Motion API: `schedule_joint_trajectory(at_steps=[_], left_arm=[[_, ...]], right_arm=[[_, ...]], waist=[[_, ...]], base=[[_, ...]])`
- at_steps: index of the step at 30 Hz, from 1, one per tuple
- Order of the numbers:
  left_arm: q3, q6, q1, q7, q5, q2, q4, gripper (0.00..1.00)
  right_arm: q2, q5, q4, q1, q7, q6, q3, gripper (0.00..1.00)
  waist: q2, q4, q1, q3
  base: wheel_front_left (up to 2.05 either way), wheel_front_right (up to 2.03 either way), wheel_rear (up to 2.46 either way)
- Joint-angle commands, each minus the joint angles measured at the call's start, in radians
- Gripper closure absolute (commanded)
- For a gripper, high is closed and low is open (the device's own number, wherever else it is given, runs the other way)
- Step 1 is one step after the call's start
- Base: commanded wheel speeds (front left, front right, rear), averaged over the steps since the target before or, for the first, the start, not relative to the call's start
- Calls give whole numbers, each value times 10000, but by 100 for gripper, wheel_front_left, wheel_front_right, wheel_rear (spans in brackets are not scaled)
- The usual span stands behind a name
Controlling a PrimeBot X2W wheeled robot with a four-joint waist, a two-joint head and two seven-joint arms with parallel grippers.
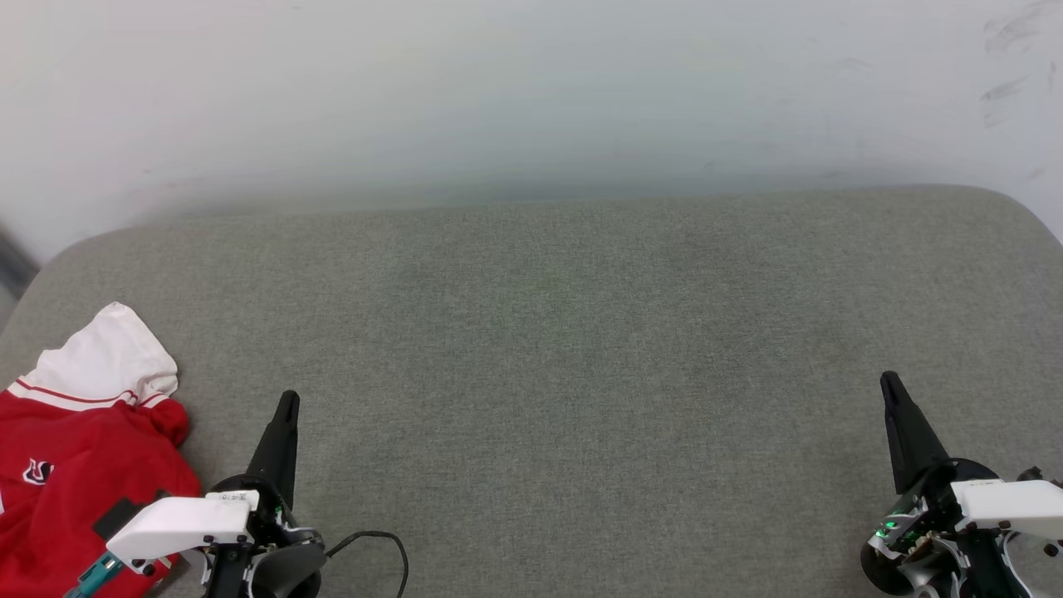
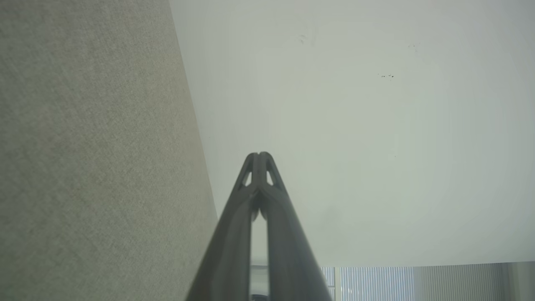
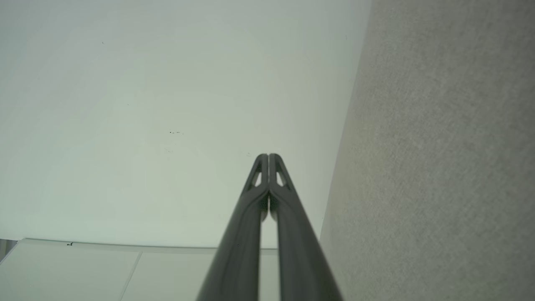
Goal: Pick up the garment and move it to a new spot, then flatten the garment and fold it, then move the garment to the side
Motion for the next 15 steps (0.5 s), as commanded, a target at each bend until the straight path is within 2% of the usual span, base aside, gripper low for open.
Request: schedule_joint_trajectory(at_steps=[1,15], left_arm=[[15,-21,-61,16,4,-13,-1,100],[12,-21,-61,15,4,-13,-1,100]], right_arm=[[27,-53,8,-111,4,0,2,100],[27,-51,7,-111,2,0,4,100]], waist=[[0,0,0,0],[0,0,0,0]], base=[[0,0,0],[0,0,0]])
